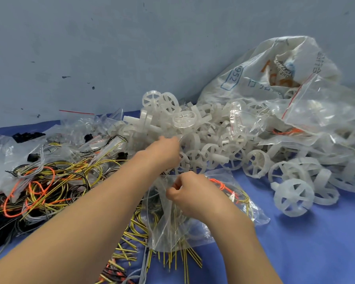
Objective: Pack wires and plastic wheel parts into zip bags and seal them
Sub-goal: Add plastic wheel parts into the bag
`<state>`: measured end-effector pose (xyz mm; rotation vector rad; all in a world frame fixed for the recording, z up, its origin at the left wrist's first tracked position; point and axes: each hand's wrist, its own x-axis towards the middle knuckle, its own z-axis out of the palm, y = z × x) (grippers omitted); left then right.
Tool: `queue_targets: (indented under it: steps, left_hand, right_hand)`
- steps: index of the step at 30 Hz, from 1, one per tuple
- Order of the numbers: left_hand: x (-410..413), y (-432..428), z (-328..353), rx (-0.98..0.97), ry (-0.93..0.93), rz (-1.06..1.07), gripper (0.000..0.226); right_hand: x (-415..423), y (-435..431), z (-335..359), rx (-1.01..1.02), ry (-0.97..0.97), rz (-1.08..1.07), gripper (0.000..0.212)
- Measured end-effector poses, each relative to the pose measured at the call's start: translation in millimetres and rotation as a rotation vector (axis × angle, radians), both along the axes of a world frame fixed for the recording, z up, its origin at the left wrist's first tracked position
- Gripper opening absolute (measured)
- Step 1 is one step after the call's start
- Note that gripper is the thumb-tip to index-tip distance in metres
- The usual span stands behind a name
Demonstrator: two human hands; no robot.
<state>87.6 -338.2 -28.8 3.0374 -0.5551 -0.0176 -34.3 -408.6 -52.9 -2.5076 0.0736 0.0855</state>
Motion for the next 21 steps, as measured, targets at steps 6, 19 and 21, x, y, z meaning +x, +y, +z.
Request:
queue_targets:
  steps: [6, 19, 21]
  left_hand:
    - [3, 20, 0, -0.278, 0.122, 0.032, 0.030]
    - [-77, 110, 28, -1.369, 0.093, 0.058, 0.022]
    - [-99, 116, 21, -1.349, -0.010, 0.030, 0.021]
  right_hand:
    - [-3, -5, 4, 0.037, 0.016, 0.007, 0.026]
    - [-1, -10, 15, 0.338, -0.192, -0.120, 0.035]
    - [0, -4, 22, 0.552, -0.241, -0.098, 0.036]
